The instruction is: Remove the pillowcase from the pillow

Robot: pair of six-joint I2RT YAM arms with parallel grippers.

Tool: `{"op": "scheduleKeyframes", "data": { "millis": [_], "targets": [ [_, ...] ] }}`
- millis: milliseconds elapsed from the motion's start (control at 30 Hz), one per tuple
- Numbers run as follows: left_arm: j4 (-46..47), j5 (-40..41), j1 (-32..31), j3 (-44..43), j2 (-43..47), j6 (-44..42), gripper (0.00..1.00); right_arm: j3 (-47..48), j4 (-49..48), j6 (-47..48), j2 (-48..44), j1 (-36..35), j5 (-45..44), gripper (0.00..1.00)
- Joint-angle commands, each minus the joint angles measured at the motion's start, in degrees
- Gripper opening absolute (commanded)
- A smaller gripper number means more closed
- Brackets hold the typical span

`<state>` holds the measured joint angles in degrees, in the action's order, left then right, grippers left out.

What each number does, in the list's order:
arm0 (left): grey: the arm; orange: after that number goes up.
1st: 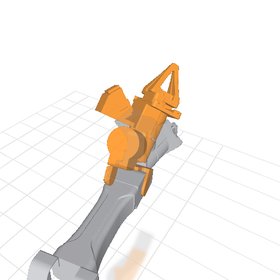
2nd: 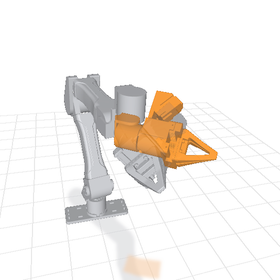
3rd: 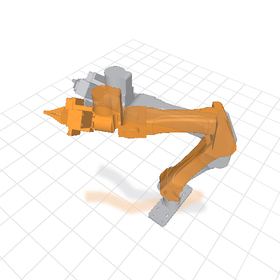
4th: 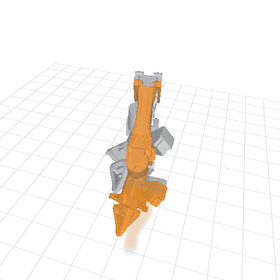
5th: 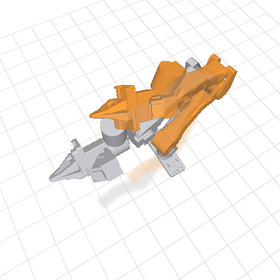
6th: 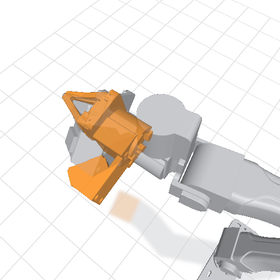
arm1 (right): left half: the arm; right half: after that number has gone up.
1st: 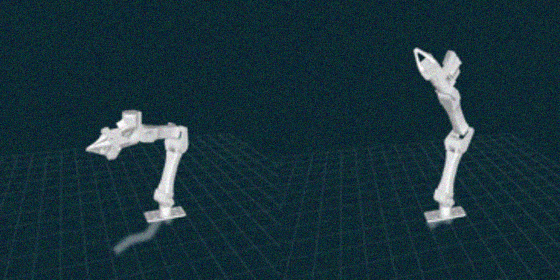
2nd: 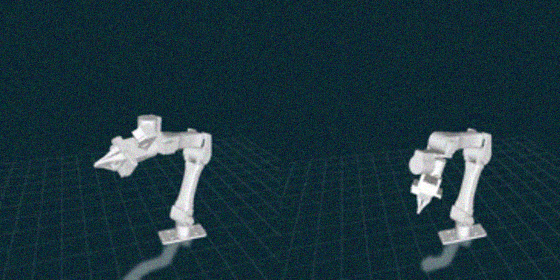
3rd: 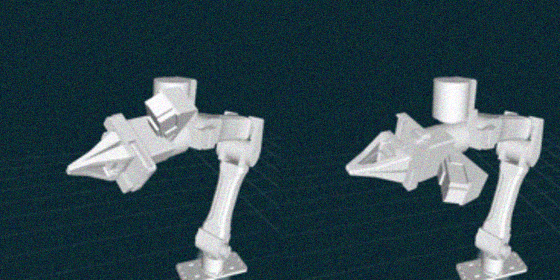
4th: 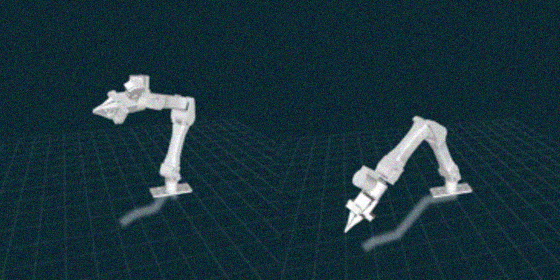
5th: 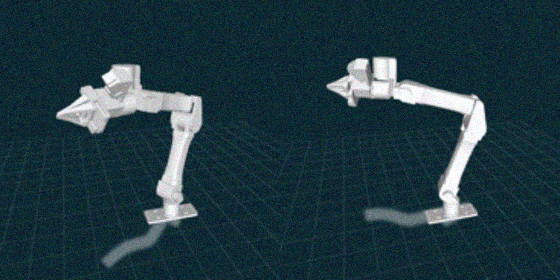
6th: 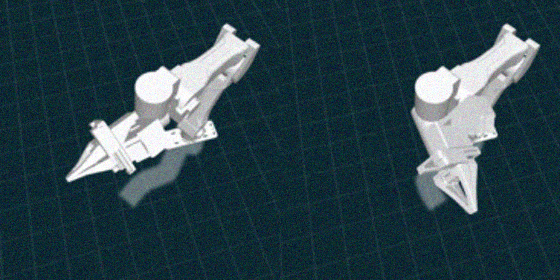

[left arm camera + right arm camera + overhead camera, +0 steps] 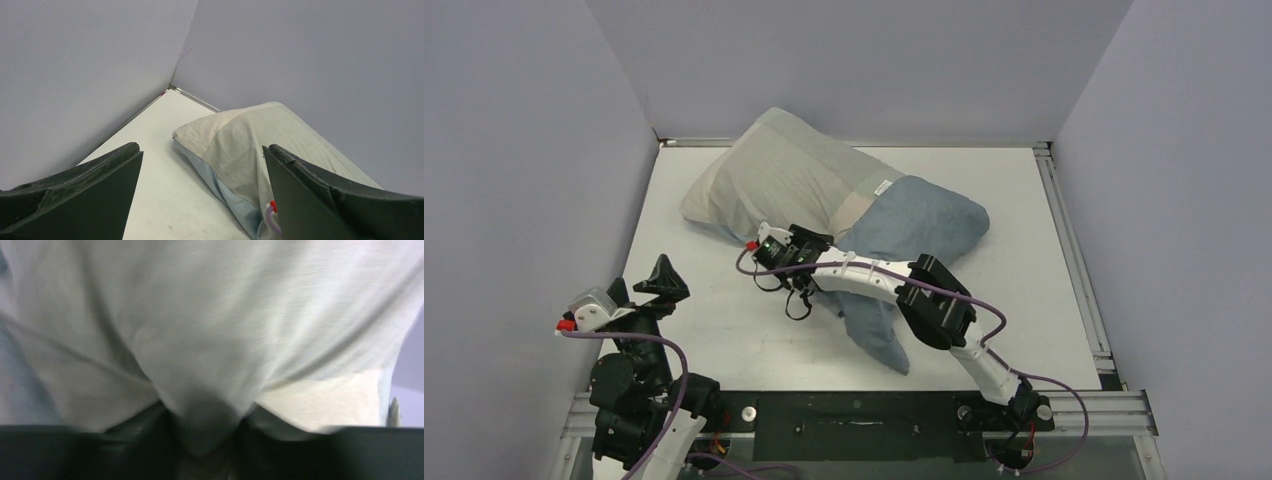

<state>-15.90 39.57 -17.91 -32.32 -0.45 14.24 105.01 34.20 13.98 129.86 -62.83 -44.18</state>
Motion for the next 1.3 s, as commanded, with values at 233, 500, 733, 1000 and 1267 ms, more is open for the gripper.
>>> {"op": "scheduleKeyframes", "data": {
  "millis": [233, 500, 733, 1000, 1267],
  "targets": [
    [1.0, -2.5, -0.1, -1.9, 8.6, -0.5, 0.96, 9.3, 1.4, -8.5, -7.5, 2.6, 26.1, 0.05],
    [1.5, -4.3, -0.1, -1.6, 8.6, -0.8, 0.96, 16.3, 0.0, -16.3, -14.8, 3.7, 38.3, 0.05],
    [1.6, -5.1, -0.2, -1.5, 8.5, -1.0, 0.96, 10.2, -11.8, -28.6, -23.0, 9.0, 56.4, 0.05],
    [1.7, -6.2, -0.5, -1.4, 8.5, -1.3, 0.96, -8.8, -49.2, -62.5, -28.9, 21.9, 84.9, 0.05],
    [1.8, -7.0, -0.8, -1.3, 8.5, -1.5, 0.96, -24.3, -71.5, -85.5, -26.2, 30.9, 85.2, 0.05]
  ]
}}
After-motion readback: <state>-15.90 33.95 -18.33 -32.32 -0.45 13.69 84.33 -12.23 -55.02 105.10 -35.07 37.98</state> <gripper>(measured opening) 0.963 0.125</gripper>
